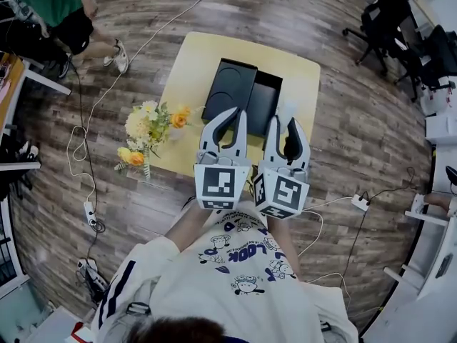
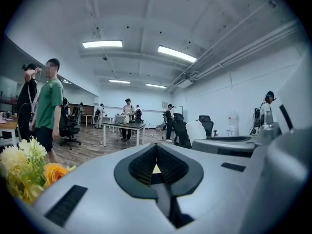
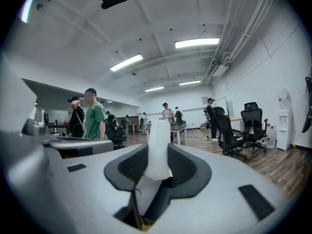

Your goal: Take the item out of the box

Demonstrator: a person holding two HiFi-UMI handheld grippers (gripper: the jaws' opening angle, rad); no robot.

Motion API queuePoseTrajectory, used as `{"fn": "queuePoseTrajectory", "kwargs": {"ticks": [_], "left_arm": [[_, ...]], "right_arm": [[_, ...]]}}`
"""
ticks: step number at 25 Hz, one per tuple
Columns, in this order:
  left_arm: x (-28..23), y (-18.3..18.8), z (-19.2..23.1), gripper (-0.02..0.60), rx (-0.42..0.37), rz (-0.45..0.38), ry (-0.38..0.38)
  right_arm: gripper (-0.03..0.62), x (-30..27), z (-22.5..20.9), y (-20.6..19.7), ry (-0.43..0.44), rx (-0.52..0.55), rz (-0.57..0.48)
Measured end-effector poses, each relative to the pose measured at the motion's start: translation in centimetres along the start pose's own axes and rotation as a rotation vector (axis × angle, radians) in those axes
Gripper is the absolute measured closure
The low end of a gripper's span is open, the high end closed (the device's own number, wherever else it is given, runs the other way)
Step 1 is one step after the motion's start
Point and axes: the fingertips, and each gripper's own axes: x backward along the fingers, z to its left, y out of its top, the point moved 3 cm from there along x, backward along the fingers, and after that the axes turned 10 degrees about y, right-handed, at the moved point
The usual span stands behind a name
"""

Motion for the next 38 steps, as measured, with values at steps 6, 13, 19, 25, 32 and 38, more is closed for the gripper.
{"fn": "queuePoseTrajectory", "kwargs": {"ticks": [6,13,19,25,32,38], "left_arm": [[0.04,0.30,0.13,0.568,-0.005,-0.011,0.002],[-0.14,0.44,0.60,0.568,-0.010,-0.014,0.008],[-0.25,0.54,0.75,0.568,-0.010,-0.015,0.012],[-0.21,0.52,0.78,0.568,-0.013,-0.021,0.014],[-0.28,0.47,0.76,0.568,-0.012,-0.019,0.008],[-0.33,0.46,0.80,0.568,-0.012,-0.022,0.006]], "right_arm": [[0.453,0.02,0.49,0.51,0.008,0.016,-0.036],[0.453,-0.24,0.86,0.89,0.014,0.032,-0.047],[0.453,-0.48,0.78,0.86,0.016,0.027,-0.046],[0.453,-0.53,0.84,0.74,0.022,0.014,-0.046],[0.453,-0.62,0.73,0.72,0.011,0.015,-0.044],[0.453,-0.64,0.77,0.65,0.009,0.015,-0.044]]}}
